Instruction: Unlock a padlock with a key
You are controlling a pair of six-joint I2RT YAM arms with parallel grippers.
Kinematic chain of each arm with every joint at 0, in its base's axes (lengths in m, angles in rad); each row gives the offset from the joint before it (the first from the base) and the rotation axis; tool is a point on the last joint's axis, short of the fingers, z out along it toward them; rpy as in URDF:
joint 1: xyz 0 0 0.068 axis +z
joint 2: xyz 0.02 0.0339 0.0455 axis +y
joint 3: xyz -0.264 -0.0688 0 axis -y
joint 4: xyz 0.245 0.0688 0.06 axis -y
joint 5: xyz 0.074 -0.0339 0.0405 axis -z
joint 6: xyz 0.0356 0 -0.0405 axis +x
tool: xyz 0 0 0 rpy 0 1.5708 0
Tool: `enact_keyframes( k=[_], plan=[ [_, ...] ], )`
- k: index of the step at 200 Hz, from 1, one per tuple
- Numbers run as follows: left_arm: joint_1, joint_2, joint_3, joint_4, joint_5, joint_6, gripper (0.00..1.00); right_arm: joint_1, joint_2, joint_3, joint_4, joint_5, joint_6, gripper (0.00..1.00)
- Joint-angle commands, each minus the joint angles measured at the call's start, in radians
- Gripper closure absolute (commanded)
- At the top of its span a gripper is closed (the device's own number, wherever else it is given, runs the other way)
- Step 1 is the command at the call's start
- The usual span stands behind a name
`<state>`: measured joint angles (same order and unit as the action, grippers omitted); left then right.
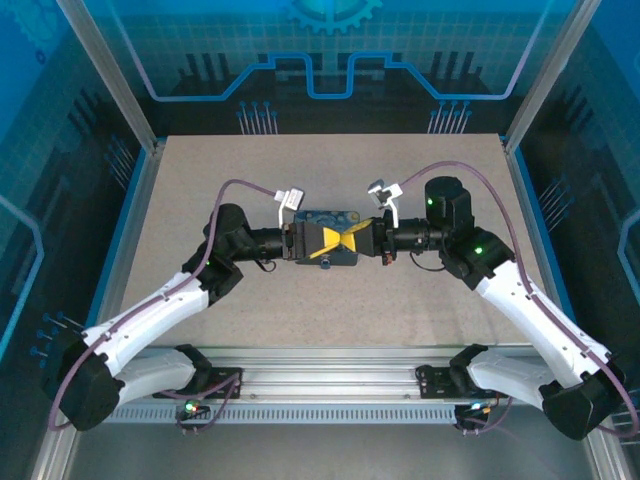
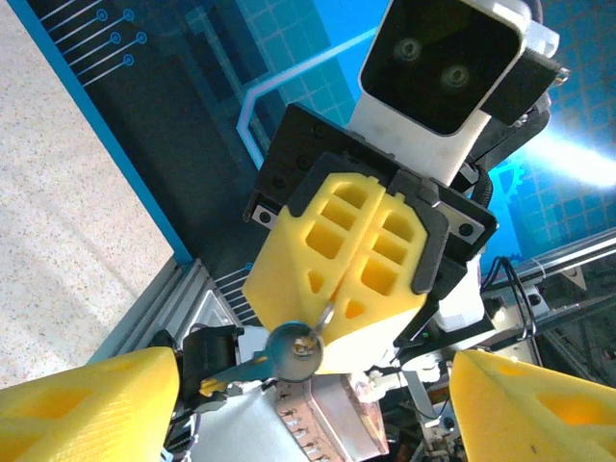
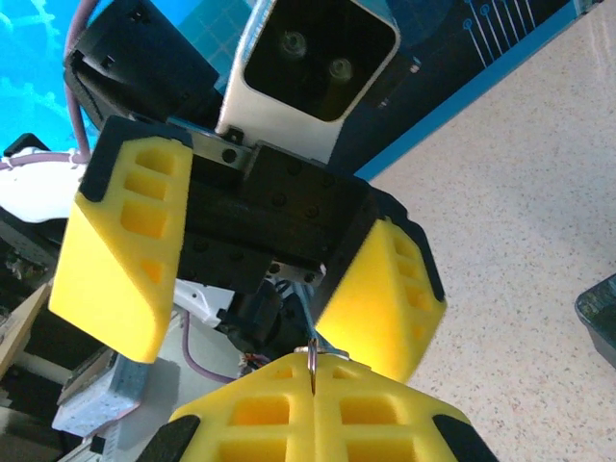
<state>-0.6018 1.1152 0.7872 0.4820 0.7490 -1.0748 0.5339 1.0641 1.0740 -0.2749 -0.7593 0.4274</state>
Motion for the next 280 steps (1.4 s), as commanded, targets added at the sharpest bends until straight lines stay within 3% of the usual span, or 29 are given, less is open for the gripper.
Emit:
enact_keyframes(
  k=[1,43,172,237,247,264,280],
  plan=[
    [-0.012,0.017,-0.007,0.035,-0.003,0.0,0.21,0.002,-0.001,0.006,0.065,-0.044,0.029,1.0],
    [-0.014,0.015,-0.012,0.09,-0.002,-0.029,0.32,0.001,0.016,-0.008,0.055,-0.037,0.013,1.0],
    [-0.012,-0.011,-0.019,0.042,-0.019,0.002,0.58,-0.019,-0.029,-0.019,-0.022,-0.011,-0.042,1.0],
    [-0.009,-0.018,-0.031,0.037,-0.02,0.004,0.76,-0.021,-0.03,-0.021,-0.022,0.009,-0.04,1.0],
    [-0.009,-0.018,-0.032,0.038,-0.015,0.003,0.72,-0.021,-0.03,-0.021,-0.016,0.01,-0.036,1.0],
    [-0.009,-0.02,-0.038,0.04,-0.013,0.003,0.54,-0.022,-0.029,-0.02,0.0,0.002,-0.024,1.0],
    [-0.009,-0.017,-0.045,0.059,-0.006,-0.009,0.52,-0.022,-0.026,-0.014,0.006,0.0,-0.02,1.0]
  ],
)
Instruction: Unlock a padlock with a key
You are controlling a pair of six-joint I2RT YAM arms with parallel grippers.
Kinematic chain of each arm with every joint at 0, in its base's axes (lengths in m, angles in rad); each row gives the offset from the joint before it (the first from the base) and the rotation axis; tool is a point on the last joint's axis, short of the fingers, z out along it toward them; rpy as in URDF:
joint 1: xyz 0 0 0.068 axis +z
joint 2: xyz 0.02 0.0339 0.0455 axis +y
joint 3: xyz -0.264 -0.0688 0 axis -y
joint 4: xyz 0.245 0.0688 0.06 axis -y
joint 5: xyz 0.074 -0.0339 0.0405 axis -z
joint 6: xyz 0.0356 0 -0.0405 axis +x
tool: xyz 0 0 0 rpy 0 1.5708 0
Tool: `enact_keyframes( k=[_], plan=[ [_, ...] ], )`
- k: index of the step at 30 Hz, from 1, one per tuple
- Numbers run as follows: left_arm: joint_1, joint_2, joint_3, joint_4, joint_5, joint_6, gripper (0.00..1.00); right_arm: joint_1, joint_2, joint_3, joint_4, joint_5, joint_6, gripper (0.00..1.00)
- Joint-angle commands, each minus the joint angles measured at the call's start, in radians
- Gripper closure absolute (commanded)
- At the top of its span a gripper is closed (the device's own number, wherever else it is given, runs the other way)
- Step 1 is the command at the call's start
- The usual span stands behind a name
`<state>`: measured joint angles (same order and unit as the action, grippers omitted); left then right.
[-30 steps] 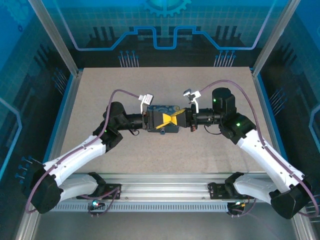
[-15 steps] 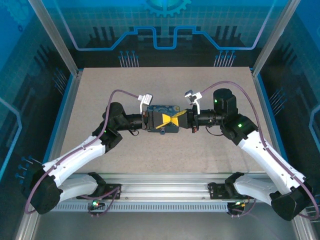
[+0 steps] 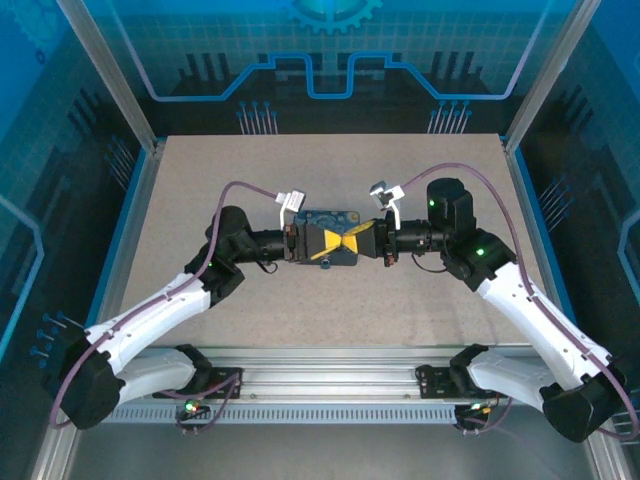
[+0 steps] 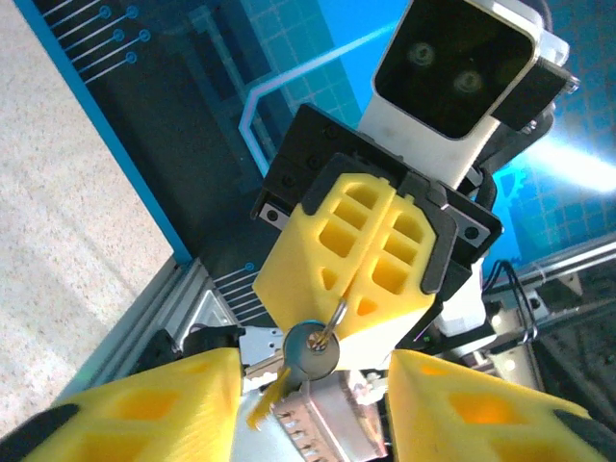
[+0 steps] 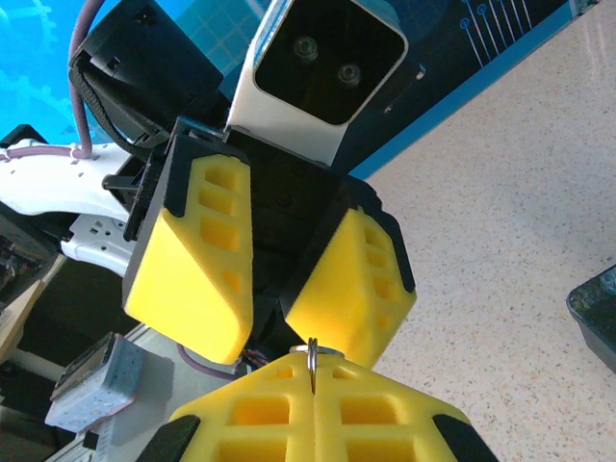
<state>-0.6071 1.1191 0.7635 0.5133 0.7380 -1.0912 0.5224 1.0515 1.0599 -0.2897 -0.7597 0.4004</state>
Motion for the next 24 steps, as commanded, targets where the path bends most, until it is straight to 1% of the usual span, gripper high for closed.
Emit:
enact_keyframes(
  k=[1,7,24],
  plan=[
    [-0.003,-0.021,-0.022,0.03,0.006,0.007,0.52,-0.01,-0.013,0.0,0.02,0.001,0.006,1.0],
    [-0.004,-0.021,-0.024,0.055,0.013,-0.008,0.52,-0.01,-0.004,0.003,0.014,0.004,0.001,1.0],
    [0.0,-0.015,-0.018,0.057,-0.007,-0.007,0.67,-0.012,-0.031,-0.024,0.007,0.009,-0.008,1.0]
  ],
)
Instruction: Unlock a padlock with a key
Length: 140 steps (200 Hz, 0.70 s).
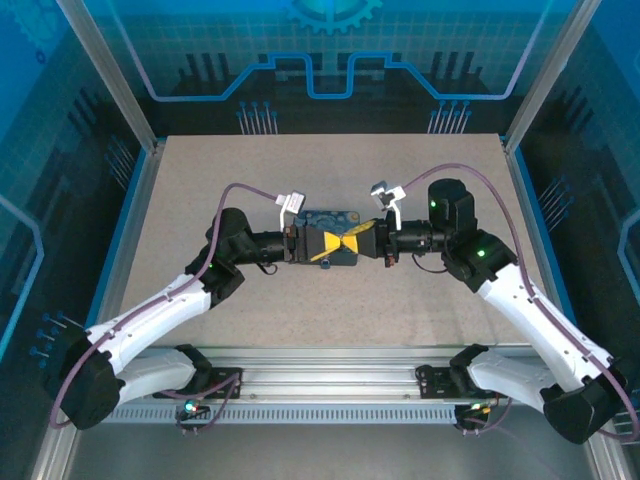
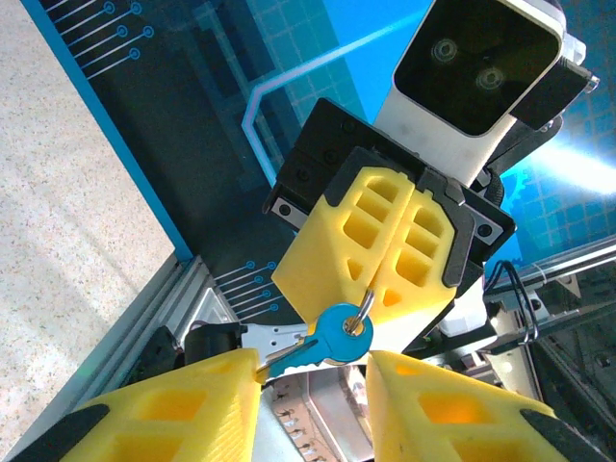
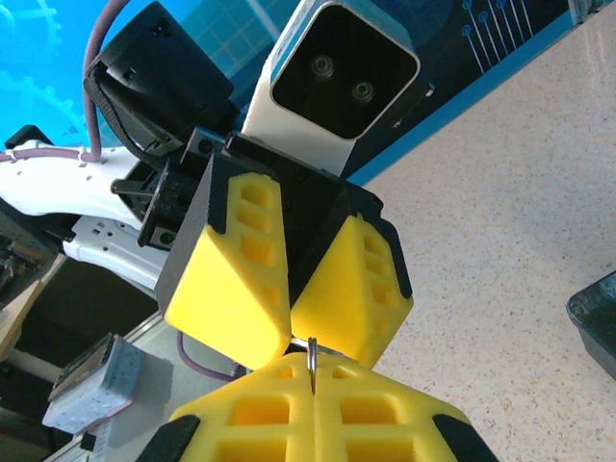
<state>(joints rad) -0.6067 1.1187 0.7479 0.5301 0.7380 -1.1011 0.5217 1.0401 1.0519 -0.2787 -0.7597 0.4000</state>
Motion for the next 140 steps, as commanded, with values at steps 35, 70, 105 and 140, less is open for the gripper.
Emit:
enact_keyframes(
  k=[35,70,105,140],
  plan=[
    [0.001,-0.014,0.002,0.036,-0.008,0.004,0.73,-0.014,-0.026,-0.018,-0.011,0.001,-0.013,1.0],
    [0.002,-0.014,0.005,0.034,-0.009,0.007,0.77,-0.014,-0.032,-0.026,-0.01,-0.01,-0.014,1.0],
    [0.001,-0.013,0.008,0.037,-0.003,0.001,0.84,-0.014,-0.038,-0.029,-0.013,0.003,-0.012,1.0],
    [0.001,-0.017,0.005,0.04,0.001,-0.002,0.81,-0.016,-0.036,-0.031,0.002,0.009,-0.006,1.0]
  ],
)
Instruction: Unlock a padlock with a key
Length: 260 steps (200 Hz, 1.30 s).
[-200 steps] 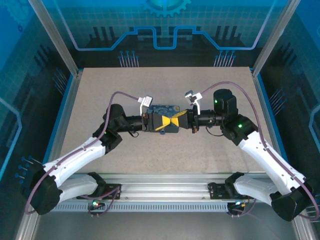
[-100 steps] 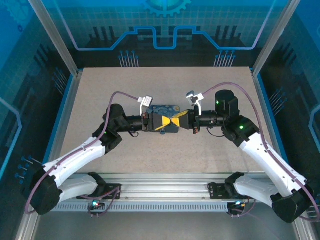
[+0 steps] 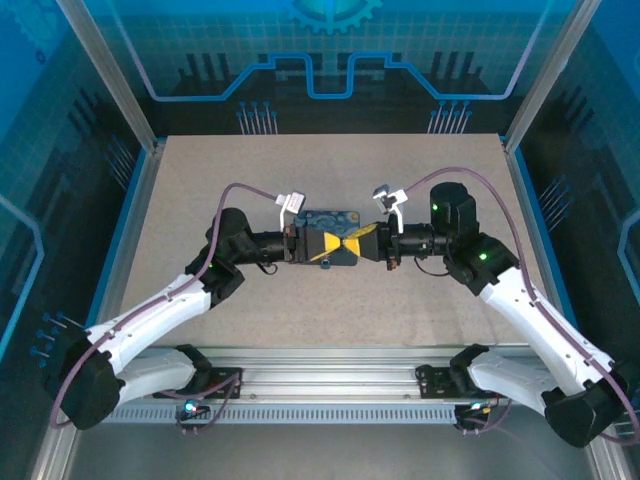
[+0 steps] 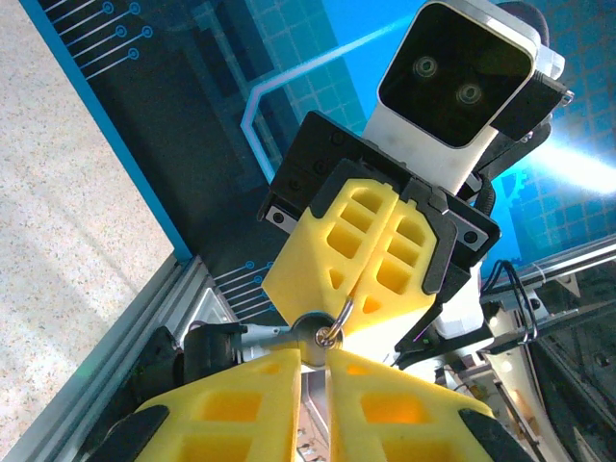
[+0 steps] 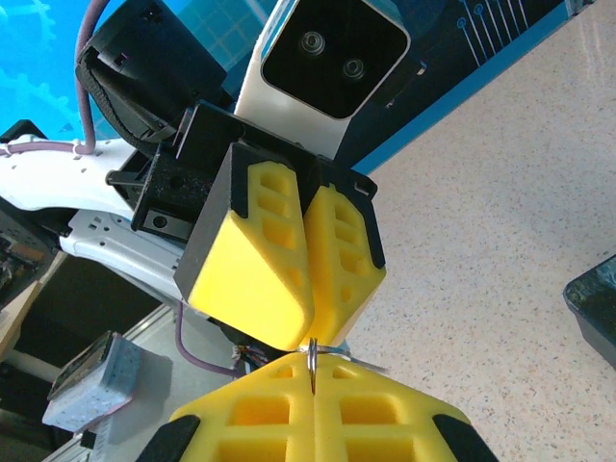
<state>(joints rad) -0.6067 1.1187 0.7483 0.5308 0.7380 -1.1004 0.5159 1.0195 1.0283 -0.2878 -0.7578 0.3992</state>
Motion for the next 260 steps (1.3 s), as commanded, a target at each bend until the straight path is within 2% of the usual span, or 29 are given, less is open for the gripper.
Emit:
enact_keyframes(
  k=[1,11,30,62,110,129,164,215,260],
  plan=[
    [0.002,-0.018,0.006,0.039,0.001,-0.003,0.79,-0.01,-0.014,-0.008,0.012,0.007,-0.004,1.0],
    [0.001,-0.018,0.004,0.035,-0.001,-0.001,0.63,-0.01,-0.009,-0.005,0.023,-0.003,0.002,1.0],
    [0.002,-0.011,-0.006,0.047,-0.002,-0.008,0.47,-0.009,-0.002,0.004,0.041,-0.02,0.015,1.0],
    [-0.003,0.018,-0.015,0.14,0.022,-0.057,0.37,0.0,0.014,0.019,0.058,-0.041,0.025,1.0],
    [-0.025,0.054,-0.004,0.161,0.031,-0.065,0.34,0.03,0.049,0.026,0.089,-0.043,0.032,1.0],
    [-0.027,0.054,-0.012,0.175,0.03,-0.074,0.37,0.035,0.051,0.029,0.088,-0.032,0.025,1.0],
    [-0.025,0.025,-0.013,0.135,0.02,-0.054,0.55,0.032,0.045,0.038,0.03,-0.01,-0.016,1.0],
    [-0.021,0.001,-0.01,0.08,0.006,-0.022,0.61,0.008,0.001,0.035,-0.035,0.005,-0.053,1.0],
    [-0.022,0.006,-0.01,0.08,0.004,-0.024,0.74,0.005,-0.007,0.03,-0.055,0.005,-0.062,1.0]
  ],
)
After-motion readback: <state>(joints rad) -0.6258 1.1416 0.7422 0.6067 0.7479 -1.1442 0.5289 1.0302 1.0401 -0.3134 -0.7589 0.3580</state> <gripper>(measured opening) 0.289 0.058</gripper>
